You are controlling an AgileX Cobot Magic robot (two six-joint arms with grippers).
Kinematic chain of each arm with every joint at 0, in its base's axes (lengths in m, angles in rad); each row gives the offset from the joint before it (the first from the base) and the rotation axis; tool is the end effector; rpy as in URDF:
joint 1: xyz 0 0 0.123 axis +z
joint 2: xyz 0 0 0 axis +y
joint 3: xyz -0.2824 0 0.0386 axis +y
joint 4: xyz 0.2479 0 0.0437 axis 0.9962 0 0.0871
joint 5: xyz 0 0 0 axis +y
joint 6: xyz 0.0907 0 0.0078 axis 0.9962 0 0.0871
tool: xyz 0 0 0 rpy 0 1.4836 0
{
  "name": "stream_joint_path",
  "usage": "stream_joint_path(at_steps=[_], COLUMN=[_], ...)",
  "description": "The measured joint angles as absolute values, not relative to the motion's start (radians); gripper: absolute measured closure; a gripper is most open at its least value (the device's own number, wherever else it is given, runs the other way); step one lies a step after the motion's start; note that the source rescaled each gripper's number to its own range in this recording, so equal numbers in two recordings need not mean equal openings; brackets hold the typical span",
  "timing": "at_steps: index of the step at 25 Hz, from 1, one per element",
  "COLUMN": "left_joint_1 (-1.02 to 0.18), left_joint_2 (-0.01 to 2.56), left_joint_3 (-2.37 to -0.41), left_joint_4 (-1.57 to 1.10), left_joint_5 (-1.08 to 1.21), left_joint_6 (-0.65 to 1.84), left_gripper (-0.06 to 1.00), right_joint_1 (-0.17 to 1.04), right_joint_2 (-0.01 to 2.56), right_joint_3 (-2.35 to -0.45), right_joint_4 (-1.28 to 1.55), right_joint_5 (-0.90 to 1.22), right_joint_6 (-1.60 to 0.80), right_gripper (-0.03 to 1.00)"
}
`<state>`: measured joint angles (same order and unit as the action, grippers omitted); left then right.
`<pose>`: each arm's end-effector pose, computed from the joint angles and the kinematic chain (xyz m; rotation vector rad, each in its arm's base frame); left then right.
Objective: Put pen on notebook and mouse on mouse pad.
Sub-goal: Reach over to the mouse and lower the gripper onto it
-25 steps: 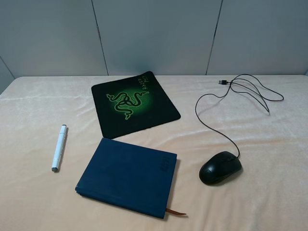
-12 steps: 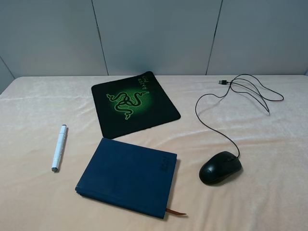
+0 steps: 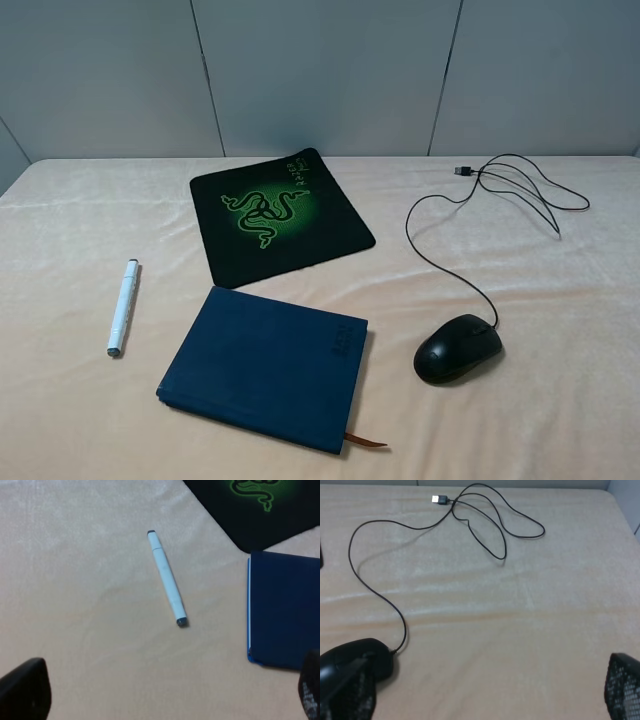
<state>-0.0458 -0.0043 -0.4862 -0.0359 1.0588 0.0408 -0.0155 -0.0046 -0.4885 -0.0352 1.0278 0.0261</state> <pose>-0.0040 -0.0027 0.2735 0.0902 2.0497 -0.0462 -0.0029 -0.0027 0.2767 0.0428 2.0175 -0.0352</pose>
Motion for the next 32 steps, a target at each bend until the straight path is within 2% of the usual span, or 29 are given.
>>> stream_joint_path(at_steps=[7,13,28,32], left_joint_1=[-0.046,-0.046,-0.046,-0.046], left_joint_2=[-0.004,-0.004,-0.004,-0.004], left_joint_3=[-0.486,-0.486,-0.486,-0.486], left_joint_4=[-0.036,-0.036,-0.036,-0.036], left_joint_5=[1.059,1.059,1.059,1.059], left_joint_6=[0.041,0.041,0.041,0.041], left_gripper=[-0.06,-0.06,-0.06,-0.06], right_joint_1=[-0.015,-0.009,0.23,0.263], right_joint_2=[0.017,0.181,0.663,0.789], right_joint_3=[-0.49,-0.587,-0.833,-0.883], right_joint_4=[-0.035,-0.032,-0.05,-0.029], right_joint_5=[1.028,1.028,1.115,1.162], right_joint_6=[0.023,-0.023,0.008,0.052], right_gripper=[-0.03,-0.03,-0.03,-0.03])
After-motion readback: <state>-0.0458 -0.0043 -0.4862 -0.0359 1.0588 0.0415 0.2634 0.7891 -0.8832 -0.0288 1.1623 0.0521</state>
